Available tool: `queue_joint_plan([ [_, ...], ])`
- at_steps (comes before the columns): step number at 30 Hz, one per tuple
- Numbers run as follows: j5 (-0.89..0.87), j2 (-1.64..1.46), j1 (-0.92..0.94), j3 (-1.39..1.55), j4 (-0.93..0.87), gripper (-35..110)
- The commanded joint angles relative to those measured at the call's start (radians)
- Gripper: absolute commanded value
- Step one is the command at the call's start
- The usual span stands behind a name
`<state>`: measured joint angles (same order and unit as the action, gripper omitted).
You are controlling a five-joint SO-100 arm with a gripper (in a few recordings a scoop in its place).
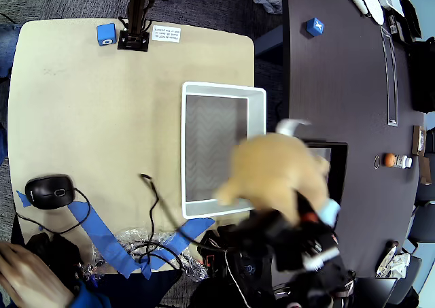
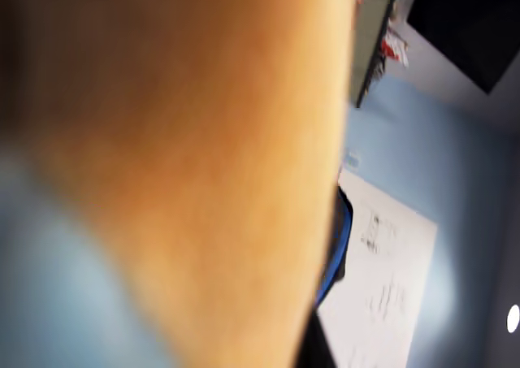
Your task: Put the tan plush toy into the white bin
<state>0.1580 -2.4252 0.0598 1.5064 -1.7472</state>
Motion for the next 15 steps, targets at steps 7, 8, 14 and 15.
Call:
queue_joint_plan([
  [7,0.023,0.158,-0.094,-0.008,0.006,0],
  [8,0.023,0.181,-0.094,-0.008,0.006,0],
  [14,0.023,0.296,-0.097,-0.008,0.006,0],
  [15,0.023,0.313,-0.098,-0.008,0.006,0],
])
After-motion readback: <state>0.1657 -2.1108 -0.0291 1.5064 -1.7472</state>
